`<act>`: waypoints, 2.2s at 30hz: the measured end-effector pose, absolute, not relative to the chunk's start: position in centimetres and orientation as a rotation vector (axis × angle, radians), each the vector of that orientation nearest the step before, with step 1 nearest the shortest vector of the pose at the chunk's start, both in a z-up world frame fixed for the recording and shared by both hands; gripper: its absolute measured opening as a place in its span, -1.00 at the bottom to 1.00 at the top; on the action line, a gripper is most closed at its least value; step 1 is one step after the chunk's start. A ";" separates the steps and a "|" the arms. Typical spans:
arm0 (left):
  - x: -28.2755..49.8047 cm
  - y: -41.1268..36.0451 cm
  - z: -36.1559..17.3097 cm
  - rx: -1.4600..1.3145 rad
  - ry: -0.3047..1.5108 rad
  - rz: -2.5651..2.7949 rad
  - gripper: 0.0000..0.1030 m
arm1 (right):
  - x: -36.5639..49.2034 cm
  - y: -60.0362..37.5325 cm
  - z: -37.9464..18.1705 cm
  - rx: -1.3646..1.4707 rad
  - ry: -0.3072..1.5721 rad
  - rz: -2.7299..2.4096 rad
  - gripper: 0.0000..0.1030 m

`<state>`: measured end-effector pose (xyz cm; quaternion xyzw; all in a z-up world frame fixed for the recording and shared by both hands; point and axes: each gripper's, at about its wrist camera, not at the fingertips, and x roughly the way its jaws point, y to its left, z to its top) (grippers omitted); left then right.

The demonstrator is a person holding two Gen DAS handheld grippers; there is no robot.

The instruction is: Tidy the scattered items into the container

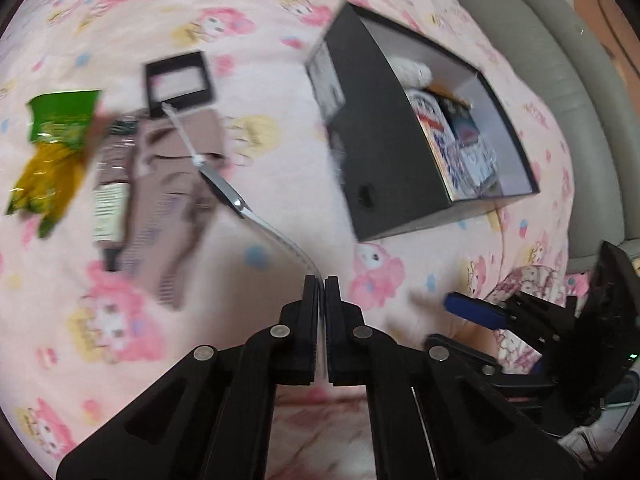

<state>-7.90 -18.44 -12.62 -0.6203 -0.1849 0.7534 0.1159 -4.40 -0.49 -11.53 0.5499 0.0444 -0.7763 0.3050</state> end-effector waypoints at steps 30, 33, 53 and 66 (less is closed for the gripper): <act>-7.5 -18.7 -16.5 -1.757 -1.190 2.150 -0.09 | -8.2 0.3 -20.2 1.562 -0.019 -2.068 -0.38; -7.4 -19.0 -16.6 -1.773 -1.200 2.163 -0.08 | -7.0 -0.1 -19.1 1.524 0.085 -2.065 -0.73; -6.6 -14.2 -15.9 -1.847 -0.900 2.286 -0.08 | -5.1 13.6 -13.5 1.440 0.042 -2.426 -0.64; -6.5 -16.4 -17.0 -1.896 -1.058 2.365 -0.08 | -5.6 6.2 -18.7 1.444 0.335 -2.198 -0.15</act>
